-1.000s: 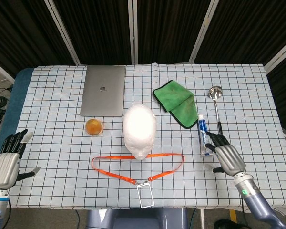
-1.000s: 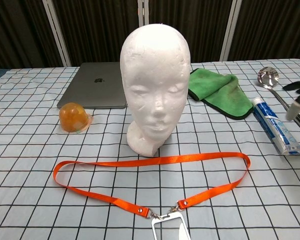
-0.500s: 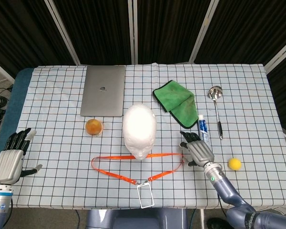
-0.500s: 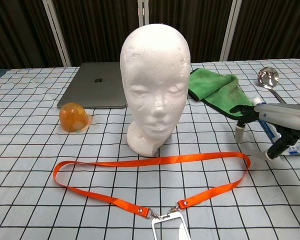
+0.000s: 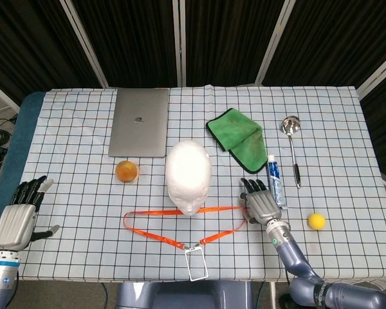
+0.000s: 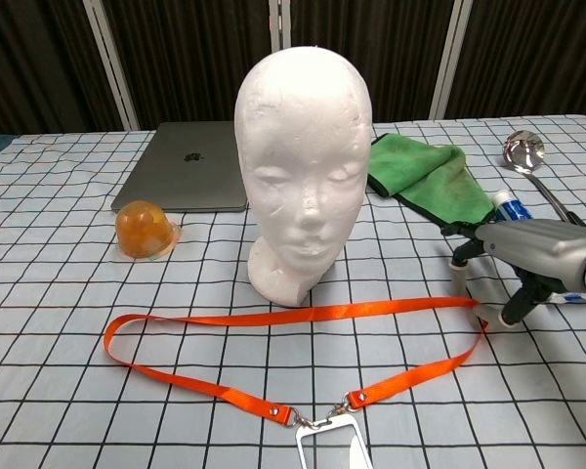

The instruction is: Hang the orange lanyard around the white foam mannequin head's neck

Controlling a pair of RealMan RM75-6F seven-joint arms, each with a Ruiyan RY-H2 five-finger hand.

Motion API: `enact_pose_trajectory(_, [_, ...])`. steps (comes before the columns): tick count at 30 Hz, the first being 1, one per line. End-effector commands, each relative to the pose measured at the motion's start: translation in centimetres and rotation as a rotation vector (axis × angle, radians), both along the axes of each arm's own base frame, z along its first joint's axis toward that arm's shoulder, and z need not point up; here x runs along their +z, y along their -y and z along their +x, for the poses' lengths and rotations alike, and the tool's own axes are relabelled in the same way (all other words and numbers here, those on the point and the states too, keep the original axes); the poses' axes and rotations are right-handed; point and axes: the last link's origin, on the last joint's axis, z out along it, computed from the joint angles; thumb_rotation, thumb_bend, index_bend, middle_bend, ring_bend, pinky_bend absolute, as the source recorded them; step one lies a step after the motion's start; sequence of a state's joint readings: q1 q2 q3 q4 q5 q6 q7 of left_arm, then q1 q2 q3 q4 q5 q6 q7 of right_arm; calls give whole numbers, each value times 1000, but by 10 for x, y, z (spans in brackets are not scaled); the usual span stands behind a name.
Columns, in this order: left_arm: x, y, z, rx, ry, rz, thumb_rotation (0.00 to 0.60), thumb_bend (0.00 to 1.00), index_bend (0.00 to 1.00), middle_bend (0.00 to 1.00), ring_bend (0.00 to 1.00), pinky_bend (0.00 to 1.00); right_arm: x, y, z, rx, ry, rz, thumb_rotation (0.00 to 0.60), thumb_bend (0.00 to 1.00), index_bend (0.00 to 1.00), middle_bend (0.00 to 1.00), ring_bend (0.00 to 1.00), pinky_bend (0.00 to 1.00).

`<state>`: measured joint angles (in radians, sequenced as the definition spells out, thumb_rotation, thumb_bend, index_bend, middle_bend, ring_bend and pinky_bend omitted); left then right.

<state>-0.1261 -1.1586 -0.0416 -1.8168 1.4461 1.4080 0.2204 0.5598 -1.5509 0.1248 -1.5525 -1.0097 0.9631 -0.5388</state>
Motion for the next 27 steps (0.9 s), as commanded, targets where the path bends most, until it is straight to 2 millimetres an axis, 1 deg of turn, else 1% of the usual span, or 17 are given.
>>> enact_pose_trajectory(1, [0,0,0,1,1,2,600,0,0,0,0,0,-3,-1,1,4,-8,0,600,324,493,0,0,0])
enact_pose_trajectory(7, [-1,0,0,5,-1,1,600,0,0,0,0,0,-7,-1,0,18,-57,-9,600,350,510,0,0,0])
enact_pose_trajectory(10, [-2,1,-1,6,-7,-7,600,0,0,0,0,0,-9,-2,-1,15,-68,-7,600,357,540,0,0,0])
enact_pose_trajectory(13, [-3,1,-1,7,-9,-7,600,0,0,0,0,0,-11,-3,-2,19,-83,-8,600,391,581,0,0,0])
enact_pose_trajectory(18, [-5,0,-2,10,-14,-10,600,0,0,0,0,0,-12,-3,-4,34,-98,-18,600,477,638,0,0,0])
enact_pose_trajectory(23, [-8,-1,-2,9,-22,-18,600,0,0,0,0,0,-11,-5,-5,36,-86,-23,600,491,677,15,0,0])
enact_pose_trajectory(26, [-13,-7,1,2,-20,-31,600,0,1,0,0,0,-7,-6,-5,45,-66,-31,600,490,692,27,0,0])
enact_pose_trajectory(27, [-14,-11,3,-3,-17,-35,600,0,33,0,0,0,-6,-6,-4,44,-55,-34,600,491,695,31,0,0])
